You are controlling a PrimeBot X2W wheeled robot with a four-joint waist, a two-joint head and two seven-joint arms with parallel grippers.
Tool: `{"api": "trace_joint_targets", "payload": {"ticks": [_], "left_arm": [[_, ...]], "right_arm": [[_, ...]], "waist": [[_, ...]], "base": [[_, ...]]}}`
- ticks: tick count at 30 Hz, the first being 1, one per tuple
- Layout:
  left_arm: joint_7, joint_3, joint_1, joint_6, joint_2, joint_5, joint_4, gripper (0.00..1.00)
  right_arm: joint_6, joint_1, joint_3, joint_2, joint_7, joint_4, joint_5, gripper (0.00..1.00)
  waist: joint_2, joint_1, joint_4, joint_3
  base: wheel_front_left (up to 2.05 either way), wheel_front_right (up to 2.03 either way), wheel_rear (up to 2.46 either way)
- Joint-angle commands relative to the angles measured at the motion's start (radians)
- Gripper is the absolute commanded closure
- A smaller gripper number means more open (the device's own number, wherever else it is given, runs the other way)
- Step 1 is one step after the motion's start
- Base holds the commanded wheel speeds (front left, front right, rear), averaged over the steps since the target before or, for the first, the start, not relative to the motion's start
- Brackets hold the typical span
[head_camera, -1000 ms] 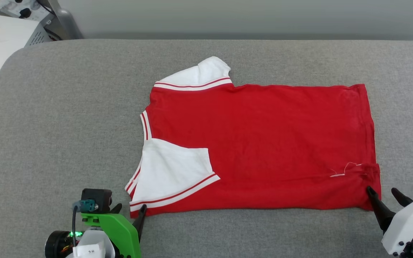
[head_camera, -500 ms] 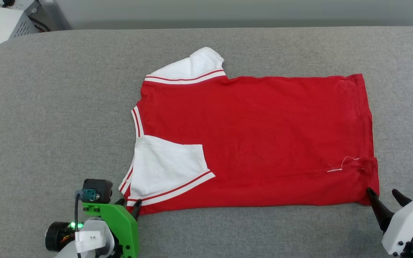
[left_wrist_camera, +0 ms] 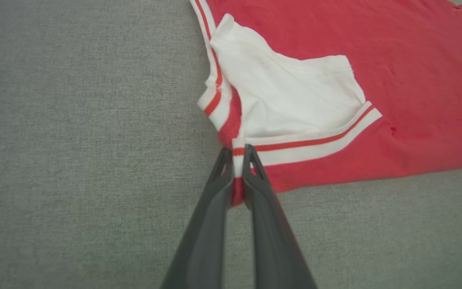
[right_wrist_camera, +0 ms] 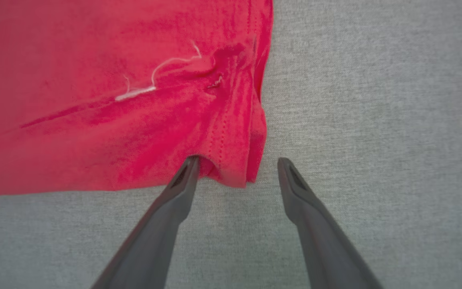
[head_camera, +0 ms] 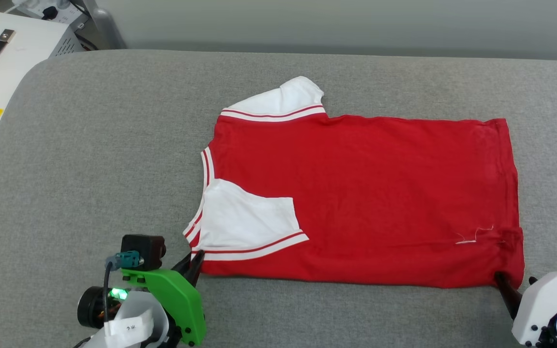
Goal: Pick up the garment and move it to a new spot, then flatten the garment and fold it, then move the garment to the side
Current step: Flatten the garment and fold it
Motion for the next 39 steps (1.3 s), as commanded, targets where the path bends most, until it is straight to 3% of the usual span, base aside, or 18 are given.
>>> {"api": "trace_joint_targets", "payload": {"ticks": [1, 10, 11, 12, 13, 14, 15, 24, 39], "left_arm": [[0.000, 0.003, 0.004, 0.010, 0.011, 0.002, -0.026, 1.00], [0.019, -0.001, 0.005, 0.030, 0.034, 0.019, -0.111, 1.00], [0.019, -0.002, 0.005, 0.032, 0.036, 0.021, -0.112, 1.00], [0.019, -0.002, 0.006, 0.032, 0.037, 0.022, -0.111, 1.00], [0.019, -0.003, 0.006, 0.033, 0.038, 0.023, -0.110, 1.00], [0.020, -0.005, 0.007, 0.033, 0.038, 0.024, -0.109, 1.00], [0.020, -0.006, 0.007, 0.033, 0.037, 0.024, -0.107, 1.00], [0.037, -0.024, 0.029, 0.026, 0.040, 0.010, -0.053, 1.00], [0.128, -0.079, 0.134, 0.038, 0.050, -0.043, -0.069, 1.00]], "right_arm": [[-0.001, -0.030, -0.008, 0.012, 0.010, 0.012, -0.012, 0.00], [-0.001, -0.089, -0.048, 0.045, 0.015, 0.115, -0.098, 0.00], [-0.001, -0.092, -0.052, 0.047, 0.017, 0.127, -0.103, 0.07], [-0.001, -0.094, -0.054, 0.049, 0.017, 0.135, -0.106, 0.30], [-0.001, -0.097, -0.056, 0.050, 0.014, 0.143, -0.108, 0.63], [-0.001, -0.100, -0.059, 0.051, 0.011, 0.148, -0.109, 0.90], [-0.001, -0.103, -0.063, 0.052, 0.007, 0.155, -0.109, 1.00], [-0.001, -0.091, -0.094, 0.040, 0.008, 0.138, -0.090, 1.00], [-0.001, 0.091, -0.166, 0.004, 0.168, -0.059, -0.062, 1.00]], "waist": [[0.0000, -0.0001, 0.013, 0.003], [0.0000, -0.0001, 0.034, 0.031], [0.0000, -0.0001, 0.035, 0.033], [0.0000, -0.0001, 0.035, 0.034], [0.0000, -0.0001, 0.035, 0.035], [0.0000, -0.0001, 0.035, 0.036], [0.0000, -0.0001, 0.035, 0.035], [0.0000, -0.0001, 0.019, -0.011], [0.0000, -0.0001, 0.005, -0.110]], "base": [[0.00, 0.00, 0.00], [0.00, 0.00, 0.00], [0.00, 0.00, 0.00], [0.00, 0.00, 0.00], [0.00, 0.00, 0.00], [0.00, 0.00, 0.00], [0.00, 0.00, 0.00], [0.00, 0.00, 0.00], [0.00, 0.00, 0.00]]}}
